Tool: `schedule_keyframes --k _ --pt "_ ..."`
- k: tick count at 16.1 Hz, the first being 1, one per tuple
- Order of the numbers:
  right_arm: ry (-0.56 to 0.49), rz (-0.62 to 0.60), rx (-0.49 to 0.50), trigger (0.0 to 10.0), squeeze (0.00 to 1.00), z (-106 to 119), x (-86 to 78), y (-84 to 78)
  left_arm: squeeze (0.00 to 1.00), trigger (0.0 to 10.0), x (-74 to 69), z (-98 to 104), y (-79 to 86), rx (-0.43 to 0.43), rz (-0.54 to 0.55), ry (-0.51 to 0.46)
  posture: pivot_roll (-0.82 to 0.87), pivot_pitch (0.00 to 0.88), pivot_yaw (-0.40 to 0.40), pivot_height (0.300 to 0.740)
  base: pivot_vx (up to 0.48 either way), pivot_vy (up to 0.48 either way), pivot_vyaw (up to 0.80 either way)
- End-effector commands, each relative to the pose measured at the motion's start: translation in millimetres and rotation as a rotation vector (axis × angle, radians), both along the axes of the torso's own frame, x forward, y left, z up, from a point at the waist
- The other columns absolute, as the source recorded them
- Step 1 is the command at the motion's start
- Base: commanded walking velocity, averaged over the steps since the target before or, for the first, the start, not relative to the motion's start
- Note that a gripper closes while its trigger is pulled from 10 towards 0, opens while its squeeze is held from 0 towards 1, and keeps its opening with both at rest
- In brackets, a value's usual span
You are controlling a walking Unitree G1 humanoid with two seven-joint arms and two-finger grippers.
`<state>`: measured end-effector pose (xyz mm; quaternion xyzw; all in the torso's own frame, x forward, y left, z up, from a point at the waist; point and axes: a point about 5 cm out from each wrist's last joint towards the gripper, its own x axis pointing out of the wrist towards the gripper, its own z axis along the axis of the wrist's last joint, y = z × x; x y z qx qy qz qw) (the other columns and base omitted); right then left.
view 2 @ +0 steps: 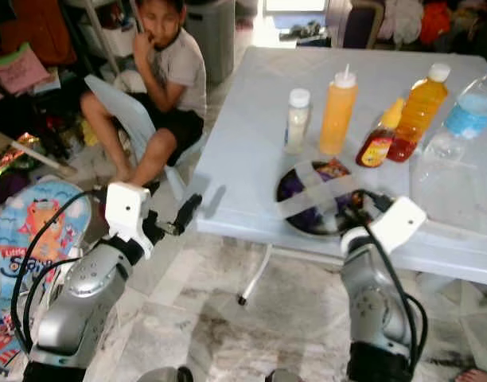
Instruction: Restocking fridge
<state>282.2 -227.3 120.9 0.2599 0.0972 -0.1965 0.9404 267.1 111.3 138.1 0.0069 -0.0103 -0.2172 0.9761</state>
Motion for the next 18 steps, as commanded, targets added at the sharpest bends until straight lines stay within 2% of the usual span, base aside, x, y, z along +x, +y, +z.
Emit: schedule_keyframes --k 1,2,3,5,7,12,13,14,15,18 --pt "0.035 -0.036 -0.008 1.3 0.0 -5.4 -0.5 -11.6 0.0 10.0 2.0 -1.1 1.7 0.021 0.007 0.002 -0.03 0.094 0.079 0.74 0.0 0.0 0.0" --pt "0.032 -0.051 -0.027 8.7 0.0 -2.0 3.6 -21.0 0.0 10.0 2.1 -1.6 1.9 0.025 0.009 0.003 -0.03 0.094 0.078 0.74 0.0 0.0 0.0" --pt "0.034 -0.047 -0.033 10.0 0.0 -1.0 5.9 -24.9 0.0 10.0 2.2 -1.7 1.7 0.027 0.01 0.003 -0.03 0.095 0.078 0.74 0.0 0.0 0.0" --pt "0.055 -0.003 -0.034 10.0 0.0 -1.9 11.2 -27.4 0.0 10.0 2.7 -2.7 1.0 0.036 0.012 0.006 -0.03 0.096 0.079 0.74 0.0 0.0 0.0" --pt "0.065 0.153 -0.03 10.0 0.0 -0.8 22.3 -16.7 0.0 10.0 2.7 -4.3 -0.2 0.059 0.008 0.011 -0.03 0.095 0.08 0.74 0.0 0.0 0.0" --pt "0.046 0.255 -0.039 10.0 0.0 3.7 33.9 -10.4 0.0 10.0 2.6 -4.6 -0.2 0.071 0.011 0.004 -0.02 0.093 0.075 0.74 0.0 0.0 0.0" --pt "0.056 0.309 -0.062 10.0 0.69 3.8 35.9 -7.2 0.0 10.0 2.5 -4.8 -0.3 0.077 0.012 0.004 -0.02 0.091 0.073 0.74 0.0 0.0 0.0" --pt "0.063 0.303 -0.09 10.0 0.73 3.4 36.5 -8.4 0.0 10.0 2.5 -4.9 -0.5 0.078 0.011 0.004 -0.02 0.091 0.073 0.74 0.0 0.0 0.0" --pt "0.052 0.302 -0.076 10.0 1.0 3.6 37.6 -8.9 0.0 10.0 2.5 -4.9 -0.8 0.079 0.009 0.003 -0.02 0.09 0.073 0.74 0.0 0.0 0.0" --pt "0.034 0.312 -0.078 10.0 1.0 5.1 39.5 -9.7 0.0 10.0 2.5 -5.0 -1.5 0.08 0.004 0.0 -0.02 0.09 0.074 0.74 0.0 0.0 0.0"
